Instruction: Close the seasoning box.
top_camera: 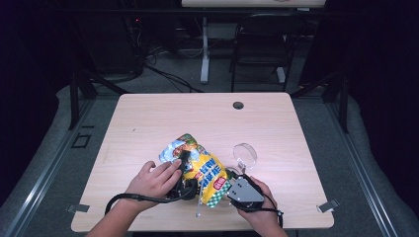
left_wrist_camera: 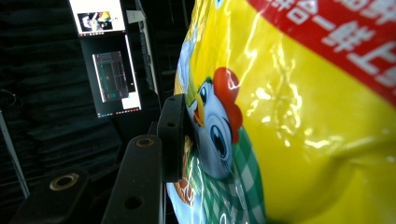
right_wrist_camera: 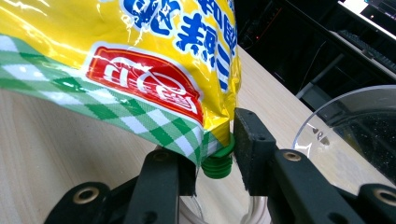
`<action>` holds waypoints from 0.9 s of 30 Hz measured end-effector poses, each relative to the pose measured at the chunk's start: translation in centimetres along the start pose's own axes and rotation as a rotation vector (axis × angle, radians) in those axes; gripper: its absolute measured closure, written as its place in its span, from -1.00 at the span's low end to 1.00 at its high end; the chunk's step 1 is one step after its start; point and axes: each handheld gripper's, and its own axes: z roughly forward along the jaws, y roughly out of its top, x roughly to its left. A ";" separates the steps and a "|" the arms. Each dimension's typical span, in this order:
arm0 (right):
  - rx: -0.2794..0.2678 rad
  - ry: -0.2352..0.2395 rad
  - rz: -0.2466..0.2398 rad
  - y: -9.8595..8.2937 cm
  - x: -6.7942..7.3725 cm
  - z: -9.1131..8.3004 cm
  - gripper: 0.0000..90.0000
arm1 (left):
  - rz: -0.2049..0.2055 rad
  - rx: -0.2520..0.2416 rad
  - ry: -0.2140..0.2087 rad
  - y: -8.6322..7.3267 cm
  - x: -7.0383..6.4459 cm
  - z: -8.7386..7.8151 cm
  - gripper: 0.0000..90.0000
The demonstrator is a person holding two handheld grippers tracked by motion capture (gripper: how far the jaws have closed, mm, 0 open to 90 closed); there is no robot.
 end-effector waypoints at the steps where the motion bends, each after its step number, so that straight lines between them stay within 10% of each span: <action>1: 0.000 0.001 0.000 0.0 0.0 0.0 0.58 | 0.003 0.001 0.003 0.0 0.0 0.0 0.42; 27: 0.001 -0.010 -0.004 -0.2 -0.1 0.0 0.58 | 0.046 0.005 0.022 0.5 0.4 -0.2 0.43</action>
